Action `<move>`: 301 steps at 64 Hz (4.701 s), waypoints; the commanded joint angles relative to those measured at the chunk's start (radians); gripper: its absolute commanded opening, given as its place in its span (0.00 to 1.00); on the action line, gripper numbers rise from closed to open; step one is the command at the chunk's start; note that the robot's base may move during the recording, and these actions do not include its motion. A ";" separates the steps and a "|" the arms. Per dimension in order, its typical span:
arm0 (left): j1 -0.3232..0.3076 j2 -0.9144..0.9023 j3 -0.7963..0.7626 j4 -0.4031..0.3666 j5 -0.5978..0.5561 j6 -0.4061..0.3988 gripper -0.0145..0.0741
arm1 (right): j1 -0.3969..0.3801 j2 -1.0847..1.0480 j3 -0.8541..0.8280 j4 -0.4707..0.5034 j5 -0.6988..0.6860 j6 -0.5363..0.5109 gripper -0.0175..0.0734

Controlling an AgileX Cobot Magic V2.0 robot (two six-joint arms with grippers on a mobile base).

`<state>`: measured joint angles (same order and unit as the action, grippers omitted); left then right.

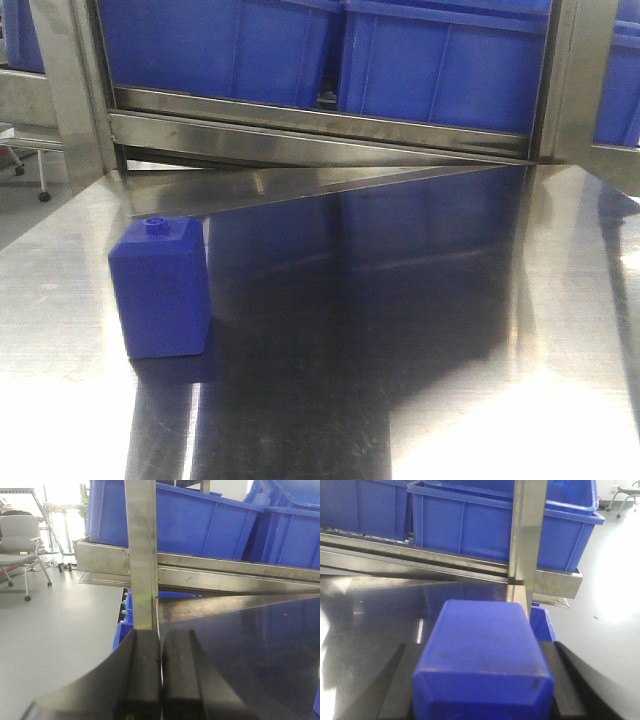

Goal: Pick and sort blue part to right shelf

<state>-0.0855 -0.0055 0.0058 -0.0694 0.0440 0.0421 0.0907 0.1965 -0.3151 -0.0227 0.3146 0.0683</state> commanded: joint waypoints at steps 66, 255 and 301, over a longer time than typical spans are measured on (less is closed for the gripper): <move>-0.267 0.514 -0.408 0.007 0.181 -0.005 0.54 | -0.008 0.007 -0.030 -0.011 -0.088 -0.005 0.65; -0.586 1.718 -1.343 0.069 1.094 -0.815 0.70 | -0.008 0.007 -0.030 -0.011 -0.088 -0.005 0.65; -0.584 1.586 -1.299 -0.033 0.984 -0.479 0.55 | -0.008 0.007 -0.030 -0.011 -0.088 -0.005 0.65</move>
<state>-0.6653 1.6768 -1.2927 -0.0360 1.0946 -0.6093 0.0907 0.1965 -0.3151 -0.0250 0.3146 0.0683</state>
